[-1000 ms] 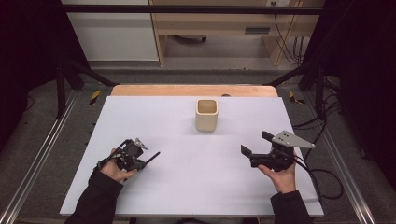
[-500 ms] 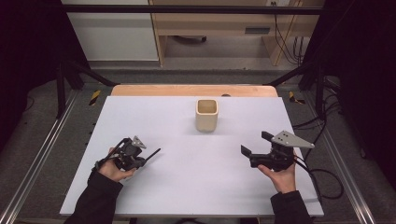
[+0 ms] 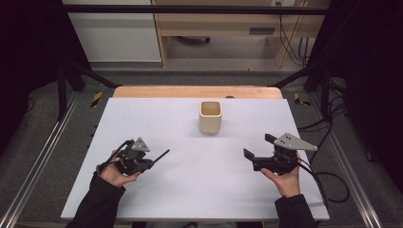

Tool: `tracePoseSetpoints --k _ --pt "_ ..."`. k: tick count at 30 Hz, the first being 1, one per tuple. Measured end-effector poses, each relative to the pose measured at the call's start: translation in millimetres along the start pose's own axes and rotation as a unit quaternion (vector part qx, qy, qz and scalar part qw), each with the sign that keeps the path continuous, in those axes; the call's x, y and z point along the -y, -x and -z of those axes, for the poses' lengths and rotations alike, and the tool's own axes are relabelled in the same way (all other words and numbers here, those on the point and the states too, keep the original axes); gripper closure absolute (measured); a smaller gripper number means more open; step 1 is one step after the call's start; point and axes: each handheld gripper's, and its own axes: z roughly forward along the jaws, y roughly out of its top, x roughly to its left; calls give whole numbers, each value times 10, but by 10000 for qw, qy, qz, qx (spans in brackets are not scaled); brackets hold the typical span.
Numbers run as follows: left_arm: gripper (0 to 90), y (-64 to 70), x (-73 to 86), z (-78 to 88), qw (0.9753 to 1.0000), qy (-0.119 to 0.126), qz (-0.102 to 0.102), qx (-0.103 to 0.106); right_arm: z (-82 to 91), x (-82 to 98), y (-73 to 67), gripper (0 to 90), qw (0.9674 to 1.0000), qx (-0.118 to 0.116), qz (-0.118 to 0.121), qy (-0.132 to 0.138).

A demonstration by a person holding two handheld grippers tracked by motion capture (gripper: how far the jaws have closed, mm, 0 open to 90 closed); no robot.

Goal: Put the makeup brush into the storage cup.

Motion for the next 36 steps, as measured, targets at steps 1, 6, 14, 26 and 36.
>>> tracePoseSetpoints --k 1,6,14,26,36 --pt "838 18 -10 8 10000 32 -19 24 0 -1 -1 43 10000 -4 17 -14" --pt "838 123 -70 46 9997 157 -154 92 -3 -9 -20 47 10000 12 24 -34" --pt "838 284 -158 83 9983 301 -398 298 -11 -28 -67 51 9999 2 134 -57" --pt "838 397 -237 60 9955 352 -628 616 -73 -70 -218 51 9990 -40 387 -222" --pt "838 421 -302 31 9940 352 -738 731 -161 -120 -377 59 9969 -146 644 -423"
